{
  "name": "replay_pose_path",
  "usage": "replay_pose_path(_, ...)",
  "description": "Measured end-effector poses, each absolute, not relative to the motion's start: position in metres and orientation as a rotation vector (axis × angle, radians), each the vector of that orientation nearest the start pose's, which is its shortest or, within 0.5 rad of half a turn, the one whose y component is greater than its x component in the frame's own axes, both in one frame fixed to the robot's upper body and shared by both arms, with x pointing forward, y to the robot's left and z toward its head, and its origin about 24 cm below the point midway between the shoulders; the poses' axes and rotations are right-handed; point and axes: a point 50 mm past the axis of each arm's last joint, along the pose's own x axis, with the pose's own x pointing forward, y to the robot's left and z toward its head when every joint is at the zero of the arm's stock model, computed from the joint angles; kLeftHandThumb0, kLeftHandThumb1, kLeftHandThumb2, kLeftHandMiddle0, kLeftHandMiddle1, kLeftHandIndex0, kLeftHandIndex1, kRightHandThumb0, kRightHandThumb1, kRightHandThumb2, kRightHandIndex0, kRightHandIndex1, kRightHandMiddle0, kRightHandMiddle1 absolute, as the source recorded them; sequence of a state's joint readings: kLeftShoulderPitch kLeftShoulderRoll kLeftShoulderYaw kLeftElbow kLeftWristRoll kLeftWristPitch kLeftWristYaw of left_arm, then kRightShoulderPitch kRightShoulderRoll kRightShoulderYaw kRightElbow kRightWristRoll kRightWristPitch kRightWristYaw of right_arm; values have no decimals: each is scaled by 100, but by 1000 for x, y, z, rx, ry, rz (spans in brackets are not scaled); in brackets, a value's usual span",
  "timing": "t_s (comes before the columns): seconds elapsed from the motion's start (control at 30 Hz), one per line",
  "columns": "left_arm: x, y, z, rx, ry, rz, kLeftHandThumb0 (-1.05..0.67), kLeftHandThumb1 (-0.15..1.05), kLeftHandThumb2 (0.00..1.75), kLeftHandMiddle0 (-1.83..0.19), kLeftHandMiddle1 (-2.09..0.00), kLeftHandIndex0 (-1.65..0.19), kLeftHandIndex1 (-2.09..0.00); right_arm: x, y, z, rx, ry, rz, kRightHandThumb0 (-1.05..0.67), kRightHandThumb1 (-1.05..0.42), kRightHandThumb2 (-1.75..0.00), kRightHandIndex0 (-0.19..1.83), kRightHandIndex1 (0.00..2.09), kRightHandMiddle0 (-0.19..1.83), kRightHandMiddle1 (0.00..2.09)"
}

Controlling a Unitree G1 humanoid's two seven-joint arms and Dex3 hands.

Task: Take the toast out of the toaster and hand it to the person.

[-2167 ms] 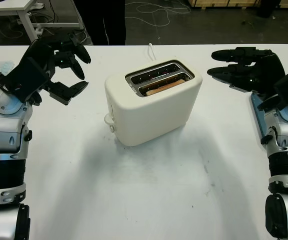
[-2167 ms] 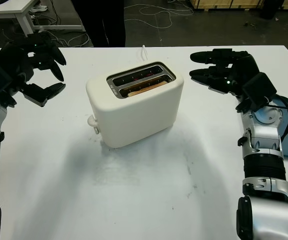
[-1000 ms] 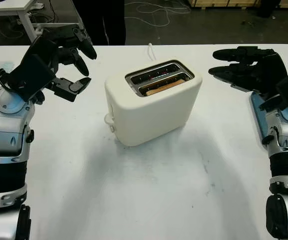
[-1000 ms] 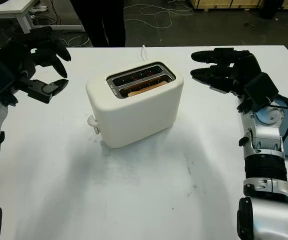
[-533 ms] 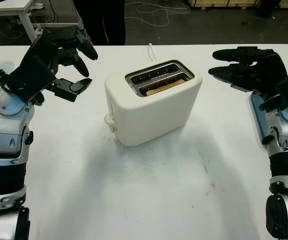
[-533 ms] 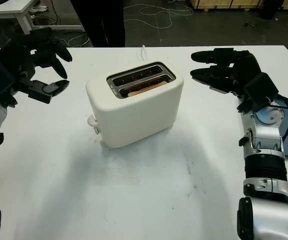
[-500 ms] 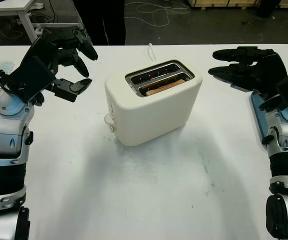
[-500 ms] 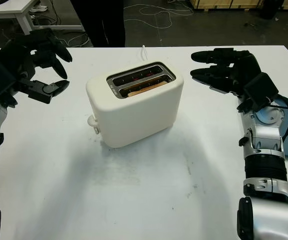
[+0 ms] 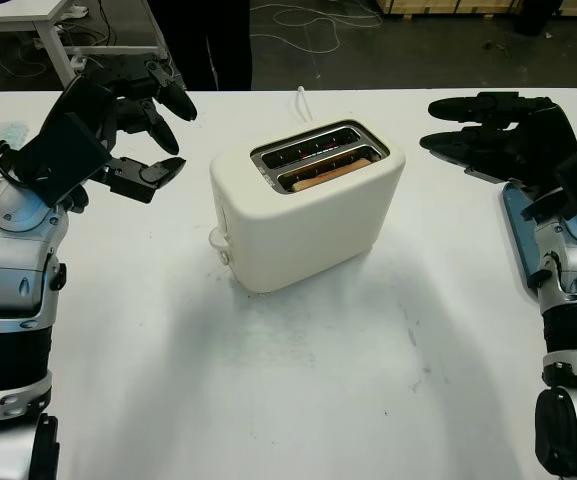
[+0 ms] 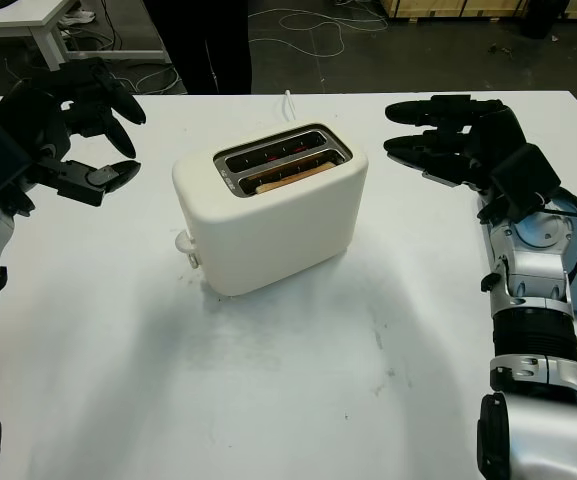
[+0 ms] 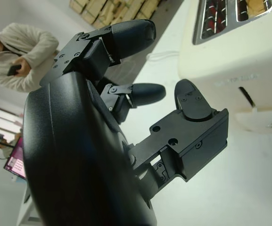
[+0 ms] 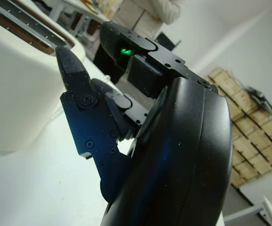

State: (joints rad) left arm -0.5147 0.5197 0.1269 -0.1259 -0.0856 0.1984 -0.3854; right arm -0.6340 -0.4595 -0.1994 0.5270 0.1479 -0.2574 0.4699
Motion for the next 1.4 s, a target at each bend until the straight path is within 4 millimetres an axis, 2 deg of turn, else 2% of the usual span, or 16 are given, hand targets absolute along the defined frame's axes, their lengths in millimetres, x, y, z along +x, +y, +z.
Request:
replay_pose_path(0.1, 309, 207, 227, 474, -390, -281, 32, 36, 88, -55, -144, -48, -128, 350, -244, 174, -296, -378, 258, -26, -77, 0, 110, 0, 101, 0)
replay_pose_path(0.27, 309, 207, 228, 472, -389, -280, 31, 37, 85, -54, -145, -48, -128, 350, -244, 174, -294, -379, 258, -30, -76, 0, 111, 1, 102, 0)
replay_pose_path(0.63, 309, 208, 228, 474, -390, -278, 30, 43, 74, -56, -140, -50, -123, 349, -244, 175, -283, -383, 262, -21, -76, 0, 111, 1, 102, 0)
replay_pose_path(0.83, 308, 208, 228, 473, -390, -276, 32, 44, 72, -57, -139, -52, -122, 349, -244, 175, -282, -382, 256, -28, -75, 0, 112, 1, 103, 1)
replay_pose_path(1.0, 308, 209, 228, 471, -396, -289, 31, 41, 76, -58, -141, -53, -123, 349, -243, 180, -284, -393, 249, -26, -75, 0, 111, 0, 101, 0)
replay_pose_path(1.1, 309, 210, 228, 472, -408, -286, 29, 36, 83, -58, -143, -53, -126, 349, -242, 181, -283, -392, 249, -22, -75, 0, 111, 0, 101, 0)
replay_pose_path(1.27, 309, 211, 226, 439, -419, -302, 30, 30, 99, -55, -150, -49, -133, 349, -241, 180, -284, -390, 254, -25, -75, 0, 112, 1, 102, 1)
replay_pose_path(1.4, 308, 210, 224, 430, -419, -309, 32, 29, 100, -54, -152, -47, -136, 349, -241, 178, -280, -379, 259, -25, -75, 0, 113, 1, 102, 1)
